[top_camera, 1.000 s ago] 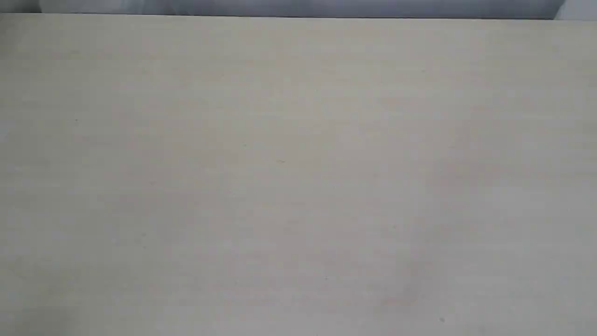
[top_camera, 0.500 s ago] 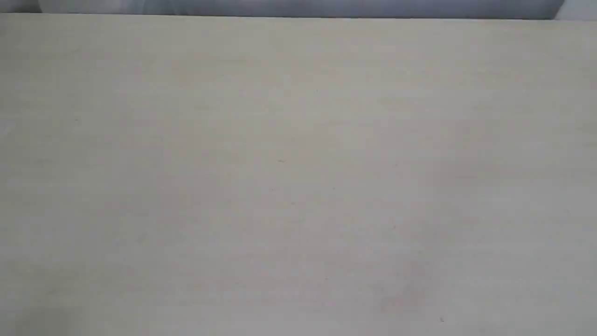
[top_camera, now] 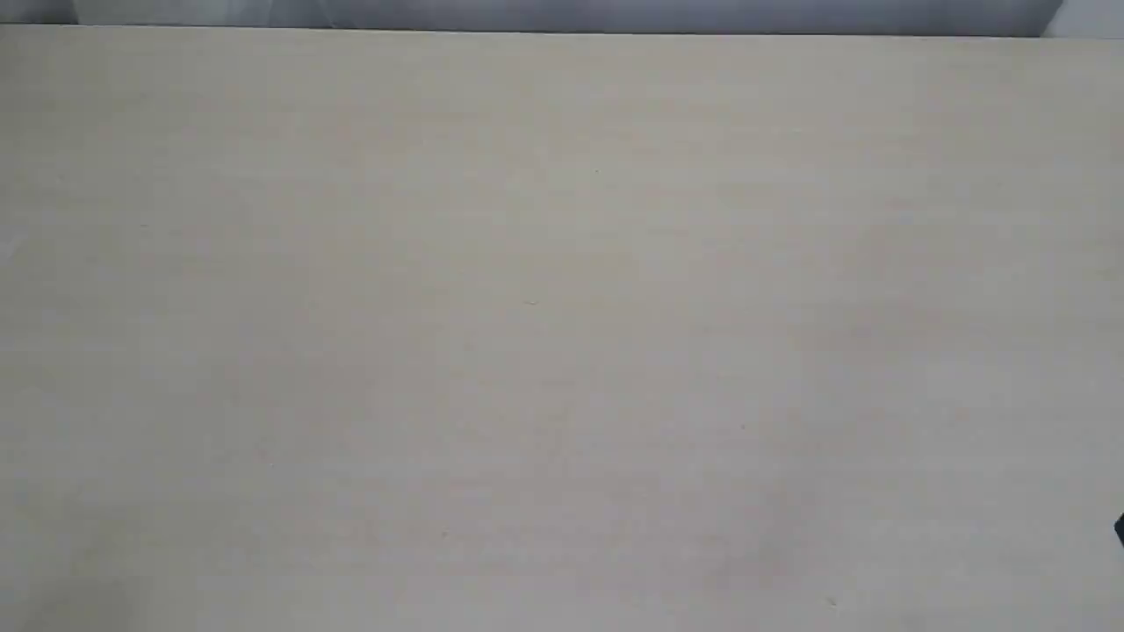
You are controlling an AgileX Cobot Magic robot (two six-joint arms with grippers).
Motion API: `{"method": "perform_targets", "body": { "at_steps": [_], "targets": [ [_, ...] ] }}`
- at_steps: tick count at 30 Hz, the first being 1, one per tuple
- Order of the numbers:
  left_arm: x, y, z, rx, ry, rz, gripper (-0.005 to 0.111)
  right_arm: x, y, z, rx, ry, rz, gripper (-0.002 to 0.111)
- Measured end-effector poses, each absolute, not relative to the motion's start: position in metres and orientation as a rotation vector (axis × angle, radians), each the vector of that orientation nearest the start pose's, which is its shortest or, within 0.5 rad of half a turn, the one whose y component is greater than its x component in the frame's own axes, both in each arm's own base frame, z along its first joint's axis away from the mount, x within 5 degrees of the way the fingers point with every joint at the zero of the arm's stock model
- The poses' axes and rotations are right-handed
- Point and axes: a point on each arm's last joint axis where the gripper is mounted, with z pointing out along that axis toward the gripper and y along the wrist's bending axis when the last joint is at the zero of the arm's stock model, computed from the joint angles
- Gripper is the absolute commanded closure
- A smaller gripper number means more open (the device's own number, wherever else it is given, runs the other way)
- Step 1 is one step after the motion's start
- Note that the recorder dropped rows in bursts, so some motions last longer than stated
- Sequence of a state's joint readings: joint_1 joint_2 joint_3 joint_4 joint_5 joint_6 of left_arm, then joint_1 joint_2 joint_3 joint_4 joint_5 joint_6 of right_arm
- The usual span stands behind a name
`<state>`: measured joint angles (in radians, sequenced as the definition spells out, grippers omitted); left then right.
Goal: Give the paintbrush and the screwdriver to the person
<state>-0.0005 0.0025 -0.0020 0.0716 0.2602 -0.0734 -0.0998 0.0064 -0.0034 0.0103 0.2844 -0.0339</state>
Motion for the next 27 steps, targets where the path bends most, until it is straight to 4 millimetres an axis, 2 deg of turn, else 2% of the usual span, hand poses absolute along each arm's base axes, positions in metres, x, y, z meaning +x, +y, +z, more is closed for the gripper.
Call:
{"method": "perform_targets", "body": {
  "at_steps": [27],
  "targets": [
    [0.0552,0.0017,0.1902,-0.017,1.744,0.013,0.107,0.0537,-0.0044,0.1834,0.055,1.825,-0.082,0.104]
  ]
}}
